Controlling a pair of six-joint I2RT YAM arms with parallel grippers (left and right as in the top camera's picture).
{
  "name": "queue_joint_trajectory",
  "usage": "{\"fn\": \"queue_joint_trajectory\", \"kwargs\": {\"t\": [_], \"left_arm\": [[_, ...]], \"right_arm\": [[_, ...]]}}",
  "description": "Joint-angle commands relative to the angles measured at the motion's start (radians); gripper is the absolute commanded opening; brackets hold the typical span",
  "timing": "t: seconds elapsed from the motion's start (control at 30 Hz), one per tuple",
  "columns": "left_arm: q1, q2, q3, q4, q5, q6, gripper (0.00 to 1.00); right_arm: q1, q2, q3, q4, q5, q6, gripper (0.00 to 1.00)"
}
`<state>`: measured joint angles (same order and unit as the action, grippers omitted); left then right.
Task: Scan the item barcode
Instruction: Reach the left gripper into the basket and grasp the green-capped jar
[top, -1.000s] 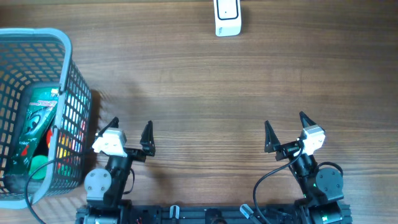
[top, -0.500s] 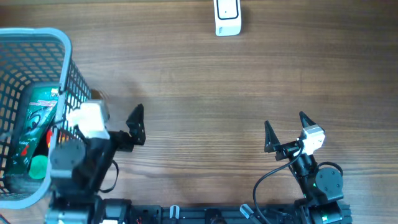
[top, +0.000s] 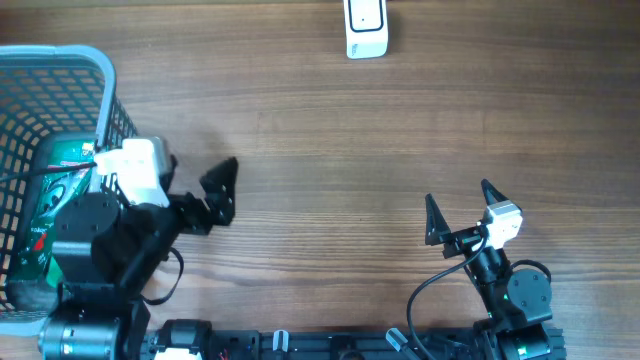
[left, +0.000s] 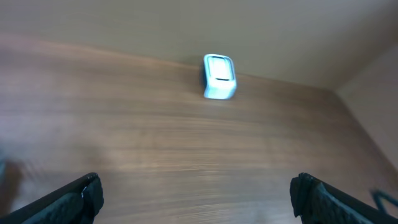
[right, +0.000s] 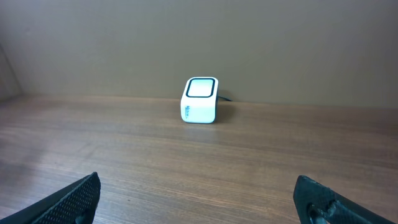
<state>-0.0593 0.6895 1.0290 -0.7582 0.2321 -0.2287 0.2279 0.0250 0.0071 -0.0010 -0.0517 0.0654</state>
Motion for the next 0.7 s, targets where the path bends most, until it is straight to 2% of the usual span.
{"fn": "queue_joint_trajectory", "kwargs": {"t": [0.0,0.13,0.2,0.27,0.37,0.43,0.57,0.63,0.67], "left_arm": [[-0.003,0.127,0.168,-0.072,-0.227,-0.103,1.0],[-0.003,0.347,0.496,-0.269,-0.478,-0.23,1.0],[0.019,0.448,0.695,-0.389,-0.62,-0.391,1.0],[0.097,0.51,0.827,-0.494,-0.66,-0.547,1.0],[0.278,0.553,0.867,-0.566,-0.631,-0.647,1.0],[0.388,0.574,0.867,-0.585,-0.6,-0.645,1.0],[0.473,0.611,0.867,-0.653,-0.589,-0.643,1.0],[0.474,0.627,0.867,-0.701,-0.65,-0.648,1.0],[0.486,0.64,0.867,-0.737,-0.661,-0.703,1.0]], "right_arm": [[0.004,0.0,-0.002,0.002,-0.001,-0.011,1.0],[0.004,0.0,-0.002,0.002,-0.001,-0.011,1.0],[0.004,0.0,-0.002,0.002,-0.001,-0.011,1.0],[0.004,0.0,-0.002,0.002,-0.001,-0.011,1.0],[0.004,0.0,-0.002,0.002,-0.001,-0.011,1.0],[0.004,0.0,-0.002,0.002,-0.001,-0.011,1.0],[0.004,0.0,-0.002,0.002,-0.001,-0.011,1.0],[0.004,0.0,-0.002,0.002,-0.001,-0.011,1.0],[0.004,0.0,-0.002,0.002,-0.001,-0.011,1.0]]}}
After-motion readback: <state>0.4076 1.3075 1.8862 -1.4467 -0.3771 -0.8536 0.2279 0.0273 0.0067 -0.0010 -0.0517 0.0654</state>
